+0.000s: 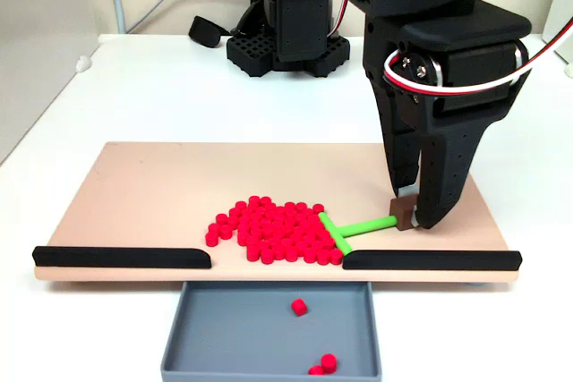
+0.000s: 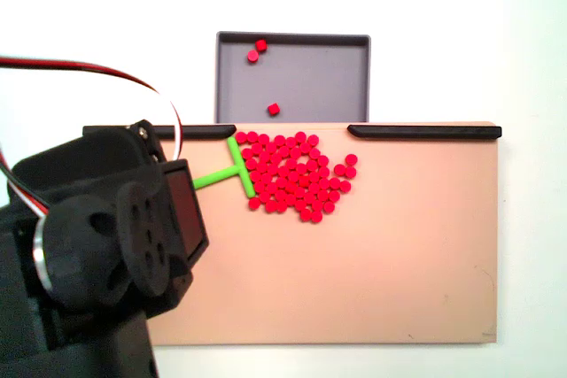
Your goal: Push granules from left to the grey container
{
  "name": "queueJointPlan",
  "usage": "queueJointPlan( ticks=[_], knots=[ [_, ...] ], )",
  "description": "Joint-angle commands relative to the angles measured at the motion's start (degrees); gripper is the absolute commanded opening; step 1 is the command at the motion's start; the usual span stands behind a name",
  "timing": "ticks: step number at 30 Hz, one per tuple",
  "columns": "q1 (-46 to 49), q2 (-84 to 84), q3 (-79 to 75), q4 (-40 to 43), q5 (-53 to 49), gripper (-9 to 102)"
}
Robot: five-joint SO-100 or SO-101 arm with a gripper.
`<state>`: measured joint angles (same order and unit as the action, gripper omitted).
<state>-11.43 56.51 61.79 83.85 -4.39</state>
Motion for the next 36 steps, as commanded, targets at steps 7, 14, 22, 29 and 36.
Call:
queueJointPlan(
  ticks=[7,14,22,29,36],
  knots=[
    [0.8,-0.2,-0.3,0.1,-1.1,0],
    [1.1,-0.2,-0.3,0.1,-1.6,0],
    [1.3,-0.4,-0.3,0.1,-2.1,0],
    [1.6,-0.4,-0.3,0.1,-2.5,0],
    [1.8,-0.4,-0.3,0.2,-3.7,0]
  ],
)
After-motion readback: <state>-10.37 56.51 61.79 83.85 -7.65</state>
